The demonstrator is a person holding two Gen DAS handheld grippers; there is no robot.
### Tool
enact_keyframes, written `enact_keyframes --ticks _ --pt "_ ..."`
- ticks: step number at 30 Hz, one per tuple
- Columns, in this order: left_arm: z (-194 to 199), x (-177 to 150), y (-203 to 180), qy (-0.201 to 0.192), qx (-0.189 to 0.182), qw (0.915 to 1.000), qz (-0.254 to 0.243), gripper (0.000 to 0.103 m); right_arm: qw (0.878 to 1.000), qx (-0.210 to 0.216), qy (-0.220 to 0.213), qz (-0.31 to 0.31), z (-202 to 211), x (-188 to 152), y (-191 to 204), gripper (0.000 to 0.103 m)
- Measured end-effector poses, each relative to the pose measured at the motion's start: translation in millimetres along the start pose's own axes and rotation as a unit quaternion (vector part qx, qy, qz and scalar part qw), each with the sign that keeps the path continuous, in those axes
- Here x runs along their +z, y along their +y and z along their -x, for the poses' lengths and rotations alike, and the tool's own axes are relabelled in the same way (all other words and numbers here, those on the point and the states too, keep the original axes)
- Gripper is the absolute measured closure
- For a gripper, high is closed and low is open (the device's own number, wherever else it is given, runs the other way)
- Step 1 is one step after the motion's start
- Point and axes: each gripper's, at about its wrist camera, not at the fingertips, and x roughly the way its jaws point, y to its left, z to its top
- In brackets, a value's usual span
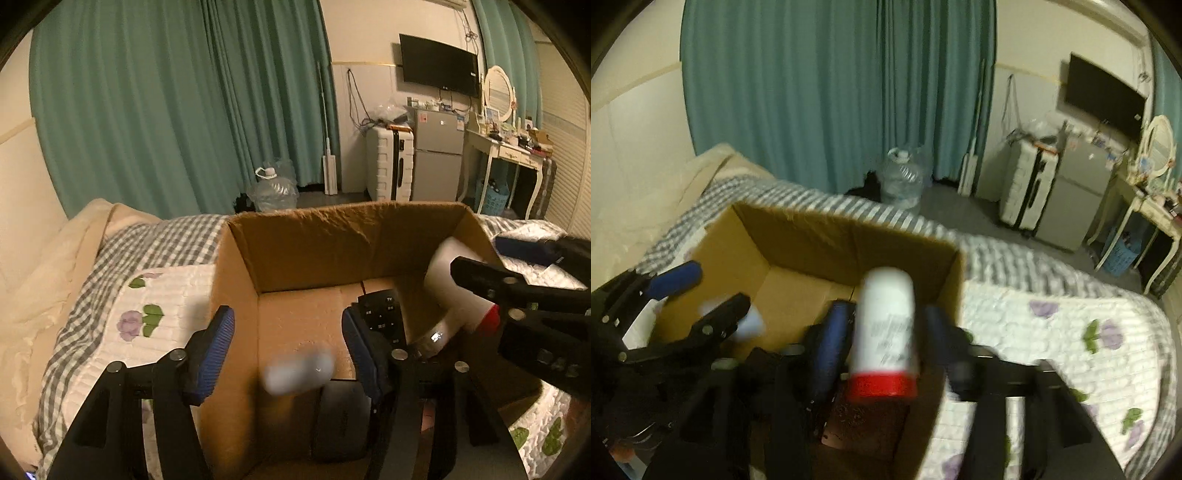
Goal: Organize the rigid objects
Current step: 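Carry the earbud case and bottle into the box and open both tools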
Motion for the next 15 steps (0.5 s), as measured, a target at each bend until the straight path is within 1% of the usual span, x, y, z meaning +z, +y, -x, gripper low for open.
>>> enact_keyframes --ticks 1,3,6,8,12,15 --pt "7 1 3 -0.002 0.001 1.0000 0.001 0.040 1.000 -0.005 -0.011 -0.003 11 2 -1 0.031" --pt "19 3 7 -0.006 0.003 1.0000 0.003 0.040 1.000 -0.005 -0.021 -0.007 29 7 -2 0.031" --pt "50 8 14 -0.020 0.002 0.9998 0.009 0.039 0.999 -0.015 -0.038 -0.005 64 14 -1 0.030" --pt "76 9 19 -0.029 0.000 0.9995 0.011 0.036 0.999 -0.016 -0.049 0.001 91 16 2 0.027" --pt "121 5 29 -0.044 -0.003 0.9989 0.016 0.035 0.998 -0.008 -0.066 0.015 144 9 13 0.022" --pt "152 -9 36 -0.044 -0.008 0.9988 0.020 0.034 0.997 0.000 -0.067 0.030 175 -6 22 0.021"
